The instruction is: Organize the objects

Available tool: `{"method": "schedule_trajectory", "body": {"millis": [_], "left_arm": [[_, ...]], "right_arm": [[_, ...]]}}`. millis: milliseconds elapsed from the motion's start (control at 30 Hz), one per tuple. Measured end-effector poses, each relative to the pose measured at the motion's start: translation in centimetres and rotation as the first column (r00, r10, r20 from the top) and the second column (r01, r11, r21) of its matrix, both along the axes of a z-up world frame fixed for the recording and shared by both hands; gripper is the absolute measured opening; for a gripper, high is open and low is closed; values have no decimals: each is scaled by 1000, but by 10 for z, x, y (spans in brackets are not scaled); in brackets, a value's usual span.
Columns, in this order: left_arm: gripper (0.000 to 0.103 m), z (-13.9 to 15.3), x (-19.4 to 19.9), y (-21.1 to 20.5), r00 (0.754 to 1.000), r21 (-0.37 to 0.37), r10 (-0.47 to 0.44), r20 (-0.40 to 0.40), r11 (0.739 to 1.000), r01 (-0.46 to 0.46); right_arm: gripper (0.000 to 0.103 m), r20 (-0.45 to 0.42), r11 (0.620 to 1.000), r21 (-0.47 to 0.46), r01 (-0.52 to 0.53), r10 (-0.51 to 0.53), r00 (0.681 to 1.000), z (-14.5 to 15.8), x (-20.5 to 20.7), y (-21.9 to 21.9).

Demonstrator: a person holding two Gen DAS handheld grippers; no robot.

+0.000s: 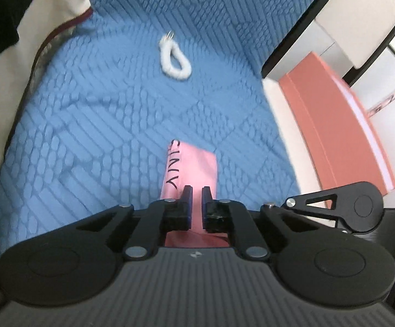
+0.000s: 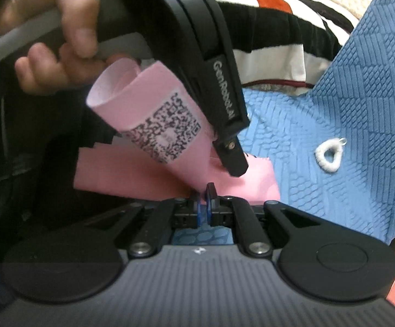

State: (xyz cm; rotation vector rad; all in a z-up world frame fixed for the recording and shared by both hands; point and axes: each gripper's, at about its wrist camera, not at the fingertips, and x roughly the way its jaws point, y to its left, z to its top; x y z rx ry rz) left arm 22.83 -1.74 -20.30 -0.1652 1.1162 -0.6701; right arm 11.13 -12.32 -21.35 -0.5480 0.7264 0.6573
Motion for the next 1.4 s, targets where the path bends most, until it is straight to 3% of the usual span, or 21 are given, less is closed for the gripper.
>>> {"method": "schedule_trajectory", "body": {"millis": [167, 333, 500, 633, 767, 900, 1167, 1267, 1400], "left_arm": [[7, -7, 0, 1, 1000, 12, 8, -23, 1000, -8], [7, -6, -2, 2, 1000, 21, 11, -13, 1000, -11], [7, -4, -7, 0, 1000, 28, 20, 0, 999, -20], [7, -3, -9, 1, 999, 31, 33, 3, 999, -33], [7, -4, -10, 4, 999, 26, 47, -7, 999, -47], [7, -3, -11, 2, 999, 33, 44, -1, 998, -44], [7, 0, -19, 5, 999, 30, 51, 11, 998, -51], [7, 4, -29, 4, 999, 36, 44, 22, 998, -45], [7, 6, -49, -1, 998, 92, 31, 59, 995, -36]], "right_arm": [[12, -22, 1000, 7, 20, -20, 1000, -3, -5, -1], [9, -67, 999, 9, 38, -37, 997, 2, -9, -17], [11, -68, 983, 95, 158, -152, 986, 15, -3, -35], [11, -129, 943, 207, 259, -236, 963, 17, 23, -39], [11, -186, 908, 230, 351, -313, 931, 9, 46, -38], [11, -233, 846, 301, 440, -382, 894, 11, 60, -47], [11, -367, 775, 343, 530, -409, 835, -3, 83, -55], [5, -427, 725, 366, 584, -427, 797, -6, 86, -64], [7, -463, 687, 389, 614, -431, 775, -6, 88, -71]]}}
